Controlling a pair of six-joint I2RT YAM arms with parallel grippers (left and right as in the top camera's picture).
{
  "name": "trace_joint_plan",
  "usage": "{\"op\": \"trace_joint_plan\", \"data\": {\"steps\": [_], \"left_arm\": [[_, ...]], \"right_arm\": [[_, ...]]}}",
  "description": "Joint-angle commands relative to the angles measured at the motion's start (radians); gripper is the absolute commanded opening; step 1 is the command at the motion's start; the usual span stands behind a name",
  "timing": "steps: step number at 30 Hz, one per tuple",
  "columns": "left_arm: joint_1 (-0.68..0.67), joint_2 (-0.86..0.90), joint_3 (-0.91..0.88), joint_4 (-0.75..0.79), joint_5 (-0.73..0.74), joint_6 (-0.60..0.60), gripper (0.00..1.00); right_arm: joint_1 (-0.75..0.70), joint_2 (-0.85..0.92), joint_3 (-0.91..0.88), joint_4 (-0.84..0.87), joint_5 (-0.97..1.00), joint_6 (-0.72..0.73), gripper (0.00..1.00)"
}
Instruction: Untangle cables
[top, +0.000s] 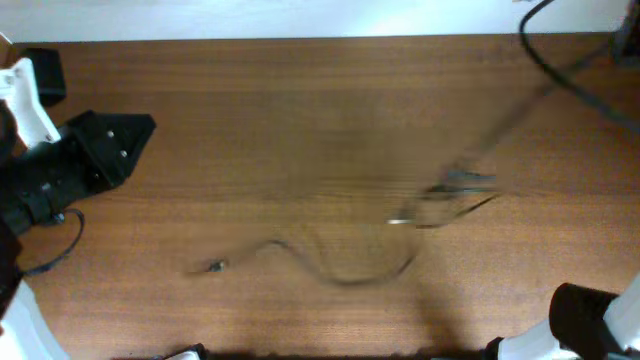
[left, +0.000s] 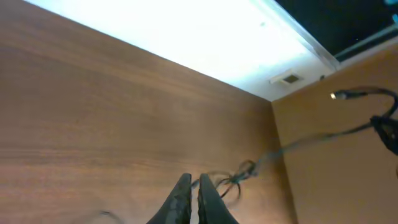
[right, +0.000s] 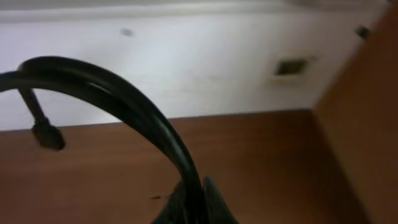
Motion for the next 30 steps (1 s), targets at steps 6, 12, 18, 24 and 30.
{"op": "trace_joint_plan", "data": {"steps": [6,12,18,24,30], "left_arm": [[0.045,0.035,-0.002,-0.014,0.032,0.043,0.02],[0.045,0.036,-0.002,-0.018,0.031,0.093,0.56],[-0.062,0.036,-0.002,0.527,0.137,0.106,0.99],[-0.32,0.009,-0.066,0.822,-0.359,0.137,0.99],[-0.457,-0.681,-1.046,1.265,-0.733,0.2,0.99]], "right_arm": [[0.203,-0.004,0.008,-0.015,-0.213,0.065,0.04],[0.591,-0.025,0.008,-0.047,0.063,0.064,0.79],[0.59,-0.084,0.01,0.199,0.061,-0.097,0.99],[0.587,-0.321,-0.294,0.442,0.016,-0.252,0.99],[0.501,-1.111,-1.245,0.787,0.287,0.013,0.99]]}}
